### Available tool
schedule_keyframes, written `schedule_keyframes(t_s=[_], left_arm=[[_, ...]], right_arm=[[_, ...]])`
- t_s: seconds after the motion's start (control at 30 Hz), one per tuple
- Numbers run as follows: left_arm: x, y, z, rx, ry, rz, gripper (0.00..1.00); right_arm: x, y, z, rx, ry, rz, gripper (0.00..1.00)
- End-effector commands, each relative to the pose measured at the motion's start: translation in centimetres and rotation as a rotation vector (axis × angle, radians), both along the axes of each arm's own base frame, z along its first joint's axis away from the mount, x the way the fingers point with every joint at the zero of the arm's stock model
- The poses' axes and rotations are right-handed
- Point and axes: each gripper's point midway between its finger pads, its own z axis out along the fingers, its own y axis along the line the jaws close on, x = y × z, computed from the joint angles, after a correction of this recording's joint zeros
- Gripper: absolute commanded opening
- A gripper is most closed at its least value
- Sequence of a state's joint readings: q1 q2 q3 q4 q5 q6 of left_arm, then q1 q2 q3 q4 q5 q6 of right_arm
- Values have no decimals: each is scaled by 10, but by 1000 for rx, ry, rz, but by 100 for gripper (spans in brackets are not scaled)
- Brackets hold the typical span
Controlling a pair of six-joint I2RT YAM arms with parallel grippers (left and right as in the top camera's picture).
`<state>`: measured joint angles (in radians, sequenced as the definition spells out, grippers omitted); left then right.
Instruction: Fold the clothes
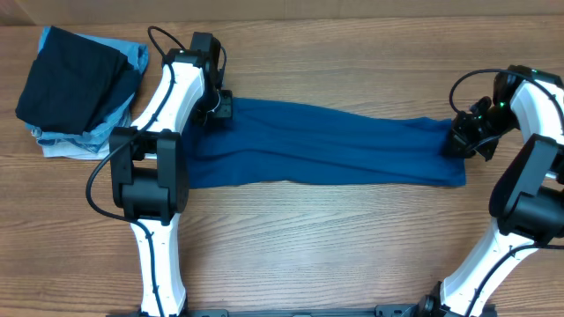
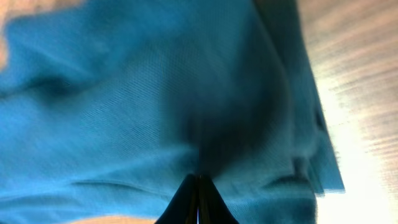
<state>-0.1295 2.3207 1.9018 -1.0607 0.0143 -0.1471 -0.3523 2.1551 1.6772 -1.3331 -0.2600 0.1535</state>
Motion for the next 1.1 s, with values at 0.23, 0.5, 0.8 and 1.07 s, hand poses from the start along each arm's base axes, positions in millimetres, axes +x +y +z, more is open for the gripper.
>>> schedule_keyframes(t_s=[0.23, 0.5, 0.8, 1.07], left_arm=[[-6, 17, -12, 83, 35, -10, 9], [3, 19, -7, 96, 1, -5, 4], [41, -12, 127, -63, -188, -24, 5], [13, -48, 82, -112, -51, -114, 41]], right_arm=[[-37, -33, -33, -241, 107, -19, 4], [0, -47, -32, -121, -113, -51, 7], [26, -41, 8, -86, -178, -34, 29], [43, 1, 24, -150, -187, 164, 35]])
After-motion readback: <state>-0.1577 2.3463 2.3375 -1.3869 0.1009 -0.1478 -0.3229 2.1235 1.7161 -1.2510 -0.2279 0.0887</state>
